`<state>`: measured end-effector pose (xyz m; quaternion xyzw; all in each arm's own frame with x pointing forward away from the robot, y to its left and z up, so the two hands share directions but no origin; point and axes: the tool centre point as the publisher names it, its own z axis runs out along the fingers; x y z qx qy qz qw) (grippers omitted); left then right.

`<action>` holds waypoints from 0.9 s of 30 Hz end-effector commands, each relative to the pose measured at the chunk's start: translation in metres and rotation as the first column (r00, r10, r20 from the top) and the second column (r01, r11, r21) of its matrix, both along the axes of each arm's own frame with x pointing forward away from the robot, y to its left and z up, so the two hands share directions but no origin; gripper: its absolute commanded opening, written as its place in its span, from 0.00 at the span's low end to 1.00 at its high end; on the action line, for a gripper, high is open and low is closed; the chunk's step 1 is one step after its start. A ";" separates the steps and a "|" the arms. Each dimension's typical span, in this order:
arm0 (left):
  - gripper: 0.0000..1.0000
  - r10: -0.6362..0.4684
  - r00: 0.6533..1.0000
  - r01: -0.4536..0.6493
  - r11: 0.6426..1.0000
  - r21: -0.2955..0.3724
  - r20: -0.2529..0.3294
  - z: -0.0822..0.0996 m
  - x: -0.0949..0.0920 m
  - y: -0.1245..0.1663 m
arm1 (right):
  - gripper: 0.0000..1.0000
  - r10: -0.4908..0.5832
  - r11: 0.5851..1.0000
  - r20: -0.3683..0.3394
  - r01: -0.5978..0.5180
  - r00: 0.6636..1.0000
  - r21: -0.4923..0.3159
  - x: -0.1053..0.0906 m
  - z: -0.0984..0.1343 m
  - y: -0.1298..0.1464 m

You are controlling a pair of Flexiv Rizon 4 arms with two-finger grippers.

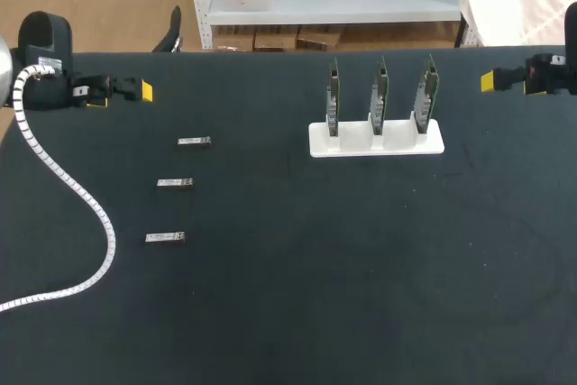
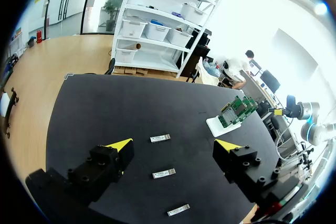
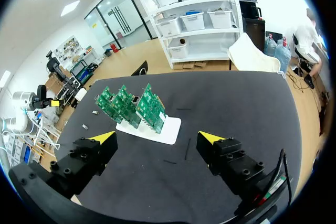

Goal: Pick up the optical module with the left hand, and insert it into the network port with the right hand.

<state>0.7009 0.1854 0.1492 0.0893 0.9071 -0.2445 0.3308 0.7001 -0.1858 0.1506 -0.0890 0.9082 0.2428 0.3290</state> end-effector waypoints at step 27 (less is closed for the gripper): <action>1.00 -0.321 0.947 0.306 0.906 0.294 0.004 -0.010 0.016 0.010 | 1.00 -0.003 1.000 0.000 0.003 1.000 -0.002 -0.001 0.000 0.001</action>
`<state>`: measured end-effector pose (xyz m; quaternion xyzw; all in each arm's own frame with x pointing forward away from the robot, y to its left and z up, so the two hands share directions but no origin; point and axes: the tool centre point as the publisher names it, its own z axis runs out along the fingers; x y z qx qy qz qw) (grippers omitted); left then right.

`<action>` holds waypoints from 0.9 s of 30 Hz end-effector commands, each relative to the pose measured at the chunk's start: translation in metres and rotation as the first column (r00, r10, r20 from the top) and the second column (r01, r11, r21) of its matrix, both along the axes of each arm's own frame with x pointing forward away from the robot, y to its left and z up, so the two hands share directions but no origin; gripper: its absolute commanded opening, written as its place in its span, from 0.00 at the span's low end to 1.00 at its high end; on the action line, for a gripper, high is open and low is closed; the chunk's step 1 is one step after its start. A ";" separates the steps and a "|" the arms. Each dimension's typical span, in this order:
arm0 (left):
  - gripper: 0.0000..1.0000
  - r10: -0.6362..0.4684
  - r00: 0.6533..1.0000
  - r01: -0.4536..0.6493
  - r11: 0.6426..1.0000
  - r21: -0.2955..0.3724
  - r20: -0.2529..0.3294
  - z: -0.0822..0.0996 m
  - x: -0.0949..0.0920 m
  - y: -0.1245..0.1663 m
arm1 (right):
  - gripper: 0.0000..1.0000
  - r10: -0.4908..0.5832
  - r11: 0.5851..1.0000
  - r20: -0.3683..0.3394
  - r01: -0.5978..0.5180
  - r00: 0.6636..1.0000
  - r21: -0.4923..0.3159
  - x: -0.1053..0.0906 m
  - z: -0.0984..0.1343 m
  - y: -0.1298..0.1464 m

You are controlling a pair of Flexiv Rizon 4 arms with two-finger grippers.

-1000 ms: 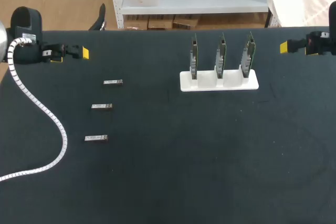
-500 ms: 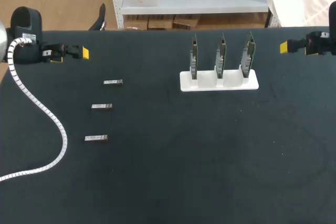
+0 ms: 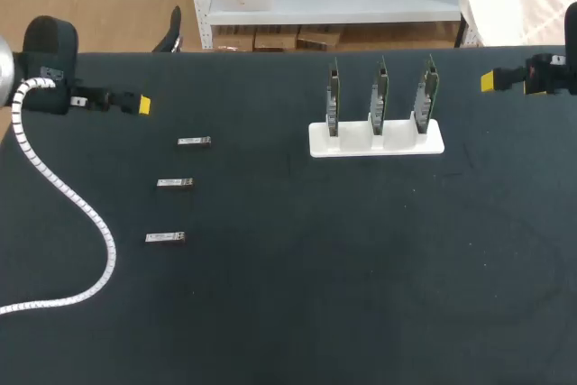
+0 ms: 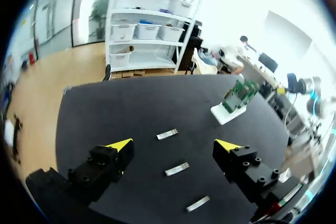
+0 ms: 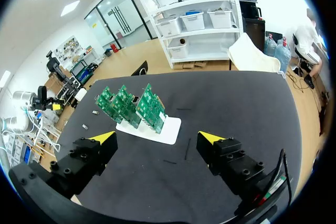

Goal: Pick up the optical module with the left hand, and insert it into the network port with the right hand.

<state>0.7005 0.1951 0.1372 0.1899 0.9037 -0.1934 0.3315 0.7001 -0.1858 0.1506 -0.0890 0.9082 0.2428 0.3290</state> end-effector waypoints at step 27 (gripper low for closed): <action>1.00 -0.630 0.773 0.625 0.733 0.270 -0.078 -0.021 0.036 -0.003 | 1.00 -0.003 1.000 0.000 0.003 1.000 -0.002 -0.001 0.000 0.001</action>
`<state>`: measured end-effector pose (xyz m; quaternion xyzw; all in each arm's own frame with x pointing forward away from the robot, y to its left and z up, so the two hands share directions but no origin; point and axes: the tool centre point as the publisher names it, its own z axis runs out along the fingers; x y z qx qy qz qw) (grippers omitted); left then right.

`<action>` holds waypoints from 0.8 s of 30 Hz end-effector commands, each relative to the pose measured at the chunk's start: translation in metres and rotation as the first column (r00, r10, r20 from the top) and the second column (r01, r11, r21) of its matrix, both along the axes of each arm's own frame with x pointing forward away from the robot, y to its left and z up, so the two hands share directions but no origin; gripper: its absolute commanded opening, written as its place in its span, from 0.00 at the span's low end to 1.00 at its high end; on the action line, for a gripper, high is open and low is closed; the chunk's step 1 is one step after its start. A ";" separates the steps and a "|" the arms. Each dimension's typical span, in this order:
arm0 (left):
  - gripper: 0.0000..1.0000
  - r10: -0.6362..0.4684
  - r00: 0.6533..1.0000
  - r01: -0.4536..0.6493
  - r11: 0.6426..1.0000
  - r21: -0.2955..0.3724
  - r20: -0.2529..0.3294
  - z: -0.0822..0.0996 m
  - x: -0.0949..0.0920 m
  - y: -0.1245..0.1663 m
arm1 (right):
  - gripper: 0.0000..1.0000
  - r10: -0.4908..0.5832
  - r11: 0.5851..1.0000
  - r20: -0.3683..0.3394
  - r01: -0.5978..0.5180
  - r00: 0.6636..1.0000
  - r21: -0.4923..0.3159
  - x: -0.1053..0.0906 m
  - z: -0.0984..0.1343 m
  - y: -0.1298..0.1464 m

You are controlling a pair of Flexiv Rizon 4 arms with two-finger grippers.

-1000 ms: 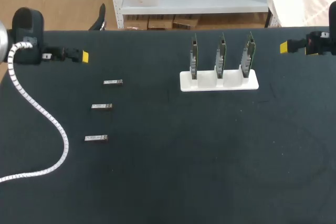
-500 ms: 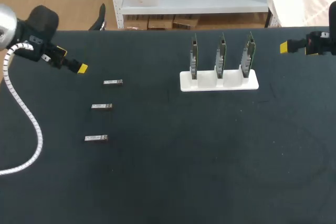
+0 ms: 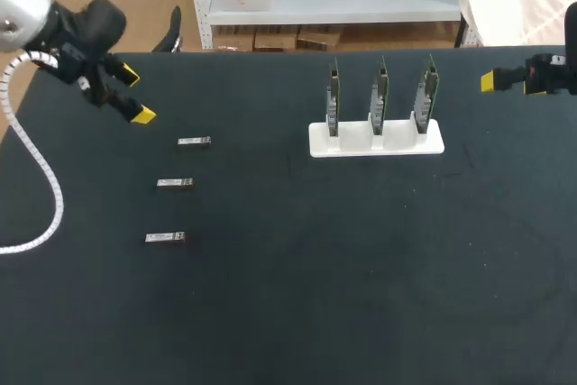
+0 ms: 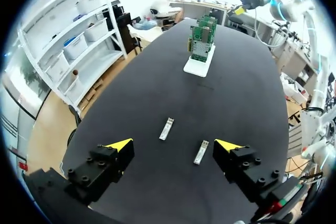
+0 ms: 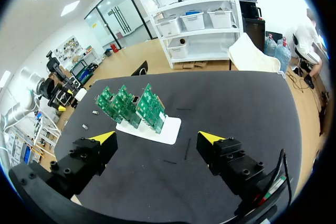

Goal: Pick up the optical module with the left hand, and insert it into the network port with the right hand.

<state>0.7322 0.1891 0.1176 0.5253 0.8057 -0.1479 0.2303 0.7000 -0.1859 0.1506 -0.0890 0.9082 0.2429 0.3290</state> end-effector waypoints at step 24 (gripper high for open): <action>1.00 -0.383 0.921 0.373 0.807 0.458 -0.075 -0.026 0.020 -0.009 | 1.00 -0.003 1.000 0.000 0.003 1.000 -0.002 -0.001 0.000 0.001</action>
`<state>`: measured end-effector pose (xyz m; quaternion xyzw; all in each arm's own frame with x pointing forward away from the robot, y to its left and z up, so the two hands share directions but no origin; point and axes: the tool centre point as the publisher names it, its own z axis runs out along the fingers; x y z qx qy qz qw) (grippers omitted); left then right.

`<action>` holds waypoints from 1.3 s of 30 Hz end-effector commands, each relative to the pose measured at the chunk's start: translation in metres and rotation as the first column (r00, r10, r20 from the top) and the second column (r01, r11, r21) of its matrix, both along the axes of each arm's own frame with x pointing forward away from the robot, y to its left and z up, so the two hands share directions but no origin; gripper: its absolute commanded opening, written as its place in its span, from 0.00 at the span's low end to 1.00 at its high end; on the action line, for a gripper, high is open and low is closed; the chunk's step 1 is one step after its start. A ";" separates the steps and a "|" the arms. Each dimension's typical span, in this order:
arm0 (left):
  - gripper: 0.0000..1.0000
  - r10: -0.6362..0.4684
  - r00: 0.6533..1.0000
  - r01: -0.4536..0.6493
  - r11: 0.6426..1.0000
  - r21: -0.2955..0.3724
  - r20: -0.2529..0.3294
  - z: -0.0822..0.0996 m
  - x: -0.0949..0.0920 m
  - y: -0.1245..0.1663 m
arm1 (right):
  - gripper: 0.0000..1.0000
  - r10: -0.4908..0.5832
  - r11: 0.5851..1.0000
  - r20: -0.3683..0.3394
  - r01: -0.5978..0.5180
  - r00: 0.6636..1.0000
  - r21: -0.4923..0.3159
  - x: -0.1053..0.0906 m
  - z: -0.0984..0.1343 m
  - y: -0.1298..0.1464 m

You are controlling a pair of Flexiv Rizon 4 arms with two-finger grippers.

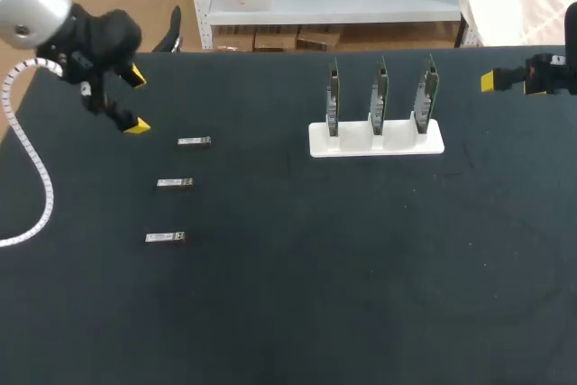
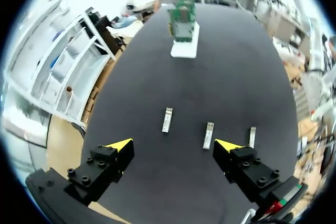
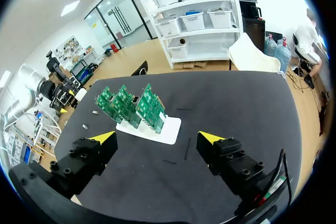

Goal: Pick up the optical module with the left hand, and insert it into the network port with the right hand.

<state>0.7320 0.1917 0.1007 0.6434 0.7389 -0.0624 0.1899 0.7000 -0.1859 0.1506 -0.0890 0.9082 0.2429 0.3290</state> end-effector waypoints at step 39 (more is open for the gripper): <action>1.00 -0.092 0.995 0.100 0.933 0.346 -0.038 -0.081 0.020 -0.023 | 1.00 -0.003 1.000 0.000 0.003 1.000 -0.002 -0.001 0.000 0.001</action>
